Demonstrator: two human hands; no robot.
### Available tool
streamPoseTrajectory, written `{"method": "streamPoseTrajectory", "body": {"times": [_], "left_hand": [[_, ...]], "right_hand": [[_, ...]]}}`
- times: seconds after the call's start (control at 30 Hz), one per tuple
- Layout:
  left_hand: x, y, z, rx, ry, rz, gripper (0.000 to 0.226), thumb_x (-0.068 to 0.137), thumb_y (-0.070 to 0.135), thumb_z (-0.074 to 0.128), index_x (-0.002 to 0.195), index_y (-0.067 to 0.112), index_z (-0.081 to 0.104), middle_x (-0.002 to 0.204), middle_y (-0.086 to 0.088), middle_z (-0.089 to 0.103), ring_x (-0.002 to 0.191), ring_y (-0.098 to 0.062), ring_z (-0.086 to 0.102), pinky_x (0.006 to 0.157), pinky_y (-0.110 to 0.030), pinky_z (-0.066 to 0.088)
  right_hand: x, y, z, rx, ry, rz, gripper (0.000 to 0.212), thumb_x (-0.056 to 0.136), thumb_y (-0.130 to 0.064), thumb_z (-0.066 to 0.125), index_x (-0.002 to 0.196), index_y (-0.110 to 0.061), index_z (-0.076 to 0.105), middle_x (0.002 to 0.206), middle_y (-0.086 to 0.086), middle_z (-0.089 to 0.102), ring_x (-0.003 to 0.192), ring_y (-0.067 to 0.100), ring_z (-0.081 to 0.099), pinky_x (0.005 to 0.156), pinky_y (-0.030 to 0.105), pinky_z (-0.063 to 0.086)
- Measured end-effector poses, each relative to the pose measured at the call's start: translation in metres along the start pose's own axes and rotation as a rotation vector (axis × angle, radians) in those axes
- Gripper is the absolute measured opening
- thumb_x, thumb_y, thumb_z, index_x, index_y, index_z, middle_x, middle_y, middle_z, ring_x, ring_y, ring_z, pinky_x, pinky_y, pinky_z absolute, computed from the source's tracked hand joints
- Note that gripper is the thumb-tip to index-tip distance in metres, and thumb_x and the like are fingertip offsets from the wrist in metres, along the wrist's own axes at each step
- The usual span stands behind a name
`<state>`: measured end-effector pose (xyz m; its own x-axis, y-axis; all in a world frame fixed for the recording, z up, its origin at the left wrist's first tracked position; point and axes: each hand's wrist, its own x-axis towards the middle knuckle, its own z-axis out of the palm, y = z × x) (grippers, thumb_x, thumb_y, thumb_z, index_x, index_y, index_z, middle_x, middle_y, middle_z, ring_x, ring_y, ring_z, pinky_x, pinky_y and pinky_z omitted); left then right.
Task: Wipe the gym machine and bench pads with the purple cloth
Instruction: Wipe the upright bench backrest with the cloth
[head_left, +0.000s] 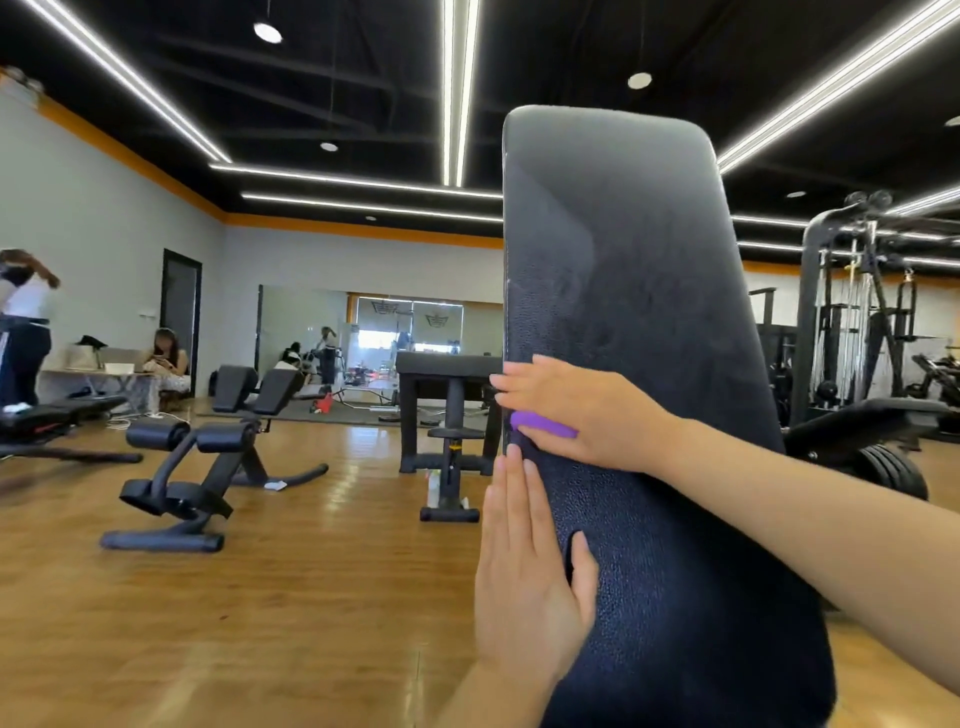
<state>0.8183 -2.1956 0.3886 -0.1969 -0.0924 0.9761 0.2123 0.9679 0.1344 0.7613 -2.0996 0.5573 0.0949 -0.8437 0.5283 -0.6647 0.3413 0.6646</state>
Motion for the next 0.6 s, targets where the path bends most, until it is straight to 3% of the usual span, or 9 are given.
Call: {"method": "streamPoseTrajectory", "body": {"times": [0.07,0.17,0.23,0.33,0.47,0.6], "left_hand": [[-0.001,0.000,0.000,0.010,-0.005,0.002,0.067,0.095,0.031,0.045,0.146,-0.011,0.037,0.159,-0.025,0.027,0.150,-0.034,0.022,0.117,-0.045,0.028],[-0.002,-0.001,-0.001,0.027,-0.038,0.000,0.068,0.096,0.032,0.043,0.149,-0.010,0.034,0.161,-0.023,0.024,0.151,-0.033,0.020,0.119,-0.043,0.023],[-0.002,-0.002,-0.001,0.025,-0.046,-0.001,0.068,0.096,0.032,0.042,0.149,-0.009,0.033,0.162,-0.023,0.022,0.151,-0.033,0.019,0.120,-0.042,0.022],[-0.002,-0.001,-0.002,0.011,-0.047,0.010,0.068,0.096,0.032,0.042,0.150,-0.008,0.031,0.162,-0.022,0.022,0.152,-0.032,0.019,0.120,-0.041,0.021],[-0.001,-0.003,-0.001,-0.034,-0.034,-0.005,0.068,0.096,0.031,0.041,0.151,-0.007,0.030,0.163,-0.019,0.021,0.153,-0.028,0.016,0.121,-0.038,0.018],[0.001,-0.003,0.000,-0.070,-0.037,0.017,0.066,0.096,0.028,0.042,0.149,-0.009,0.033,0.162,-0.022,0.022,0.152,-0.032,0.017,0.121,-0.042,0.021]], "right_hand": [[0.020,0.009,0.000,-0.077,0.023,0.072,0.044,0.098,-0.031,0.043,0.131,-0.008,0.061,0.138,0.007,0.058,0.133,0.022,0.049,0.115,0.031,0.024],[0.043,0.009,-0.003,-0.025,0.069,0.284,0.031,0.098,-0.019,0.053,0.125,-0.008,0.064,0.139,0.009,0.057,0.135,0.027,0.046,0.117,0.033,0.022],[0.042,0.000,0.001,0.008,0.114,0.373,0.033,0.098,-0.020,0.055,0.129,-0.008,0.062,0.141,0.008,0.056,0.137,0.027,0.043,0.117,0.033,0.021],[0.006,-0.021,0.007,0.032,0.159,0.265,0.041,0.099,-0.029,0.047,0.133,-0.010,0.059,0.142,0.002,0.055,0.139,0.022,0.042,0.119,0.032,0.024],[-0.040,-0.029,0.007,0.124,0.115,0.134,0.039,0.099,-0.030,0.051,0.131,-0.010,0.062,0.142,0.000,0.056,0.140,0.018,0.041,0.117,0.035,0.031],[-0.013,-0.010,0.003,-0.044,0.038,0.095,0.044,0.100,-0.033,0.041,0.134,-0.013,0.059,0.144,0.001,0.053,0.138,0.021,0.042,0.117,0.033,0.026]]}}
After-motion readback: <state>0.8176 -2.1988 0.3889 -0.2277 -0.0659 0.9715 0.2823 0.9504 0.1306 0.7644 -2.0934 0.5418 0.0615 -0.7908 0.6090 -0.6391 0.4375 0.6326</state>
